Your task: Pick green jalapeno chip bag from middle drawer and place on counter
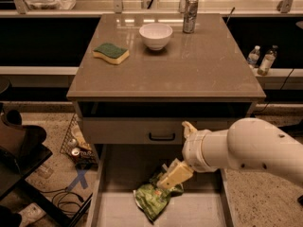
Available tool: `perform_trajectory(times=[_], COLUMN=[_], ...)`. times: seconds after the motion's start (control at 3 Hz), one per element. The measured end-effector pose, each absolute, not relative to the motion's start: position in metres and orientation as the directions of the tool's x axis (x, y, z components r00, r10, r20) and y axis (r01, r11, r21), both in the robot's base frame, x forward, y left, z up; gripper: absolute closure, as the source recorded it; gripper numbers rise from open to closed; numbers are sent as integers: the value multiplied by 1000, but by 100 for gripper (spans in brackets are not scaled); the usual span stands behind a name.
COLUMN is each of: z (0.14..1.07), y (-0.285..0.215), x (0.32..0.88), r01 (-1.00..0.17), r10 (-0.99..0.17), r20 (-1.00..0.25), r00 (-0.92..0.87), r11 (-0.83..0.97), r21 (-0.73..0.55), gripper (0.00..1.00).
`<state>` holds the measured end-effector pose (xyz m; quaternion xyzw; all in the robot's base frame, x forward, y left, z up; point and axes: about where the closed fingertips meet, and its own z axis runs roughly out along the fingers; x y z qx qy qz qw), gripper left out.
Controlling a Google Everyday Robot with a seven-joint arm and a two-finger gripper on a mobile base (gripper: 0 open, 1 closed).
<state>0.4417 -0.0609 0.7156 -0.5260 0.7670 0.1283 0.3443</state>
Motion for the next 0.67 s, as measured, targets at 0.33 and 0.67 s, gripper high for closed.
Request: perform_trajectory(times=[0.33,0.67], z=[724,724], y=[-64,-63], x=[450,448], r01=[-884,-888], r10=[-726,-728], r20=[-659,-656], r00=[-197,-199], r11=[422,417], r21=[-200,-194], gripper=[0,0])
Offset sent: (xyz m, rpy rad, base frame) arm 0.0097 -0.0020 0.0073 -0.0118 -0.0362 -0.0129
